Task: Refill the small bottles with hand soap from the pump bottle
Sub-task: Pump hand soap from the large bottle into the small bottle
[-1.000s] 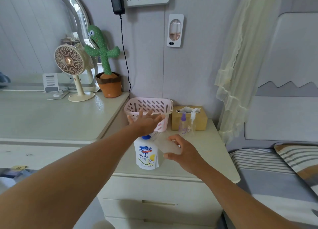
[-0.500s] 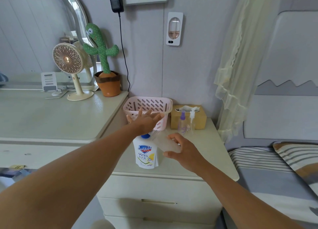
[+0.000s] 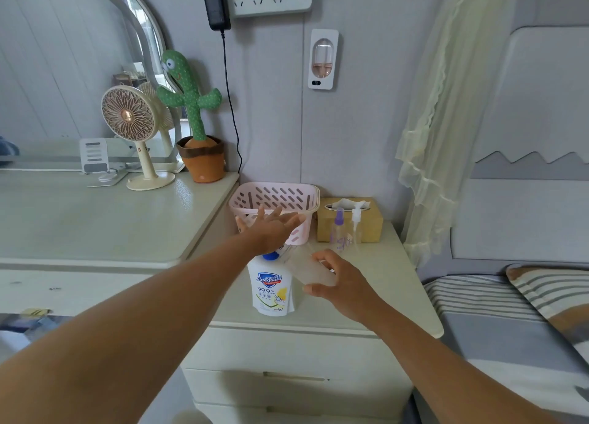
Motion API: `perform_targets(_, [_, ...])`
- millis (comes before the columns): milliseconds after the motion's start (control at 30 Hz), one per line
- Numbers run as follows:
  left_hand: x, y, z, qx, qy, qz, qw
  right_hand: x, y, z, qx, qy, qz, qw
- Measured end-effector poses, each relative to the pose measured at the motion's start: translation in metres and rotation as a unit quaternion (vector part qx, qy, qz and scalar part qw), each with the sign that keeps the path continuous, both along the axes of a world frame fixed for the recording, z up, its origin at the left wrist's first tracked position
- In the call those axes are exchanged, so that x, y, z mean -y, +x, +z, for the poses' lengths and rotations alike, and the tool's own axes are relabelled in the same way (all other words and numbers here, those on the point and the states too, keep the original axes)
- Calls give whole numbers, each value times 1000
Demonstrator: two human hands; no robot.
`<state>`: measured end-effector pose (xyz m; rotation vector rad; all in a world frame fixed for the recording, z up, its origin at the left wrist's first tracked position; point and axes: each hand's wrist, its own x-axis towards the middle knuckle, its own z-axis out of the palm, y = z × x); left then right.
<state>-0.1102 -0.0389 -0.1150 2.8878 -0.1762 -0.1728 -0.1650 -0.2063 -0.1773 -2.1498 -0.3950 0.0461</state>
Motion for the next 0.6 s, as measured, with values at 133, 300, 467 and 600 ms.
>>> perform_targets(133, [-9, 20, -2, -17, -44, 13, 999, -1, -1, 5, 9, 12, -2, 1000])
perform_targets(300, [-5, 14, -4, 1, -54, 5, 999, -2, 1, 1, 6, 11, -3, 1000])
perform_targets(467, [-6, 17, -14, -8, -47, 15, 999, -2, 2, -4, 1, 6, -1, 1000])
perform_targets(600, [-7, 22, -7, -19, -44, 12, 999, -2, 1, 1, 3, 9, -2, 1000])
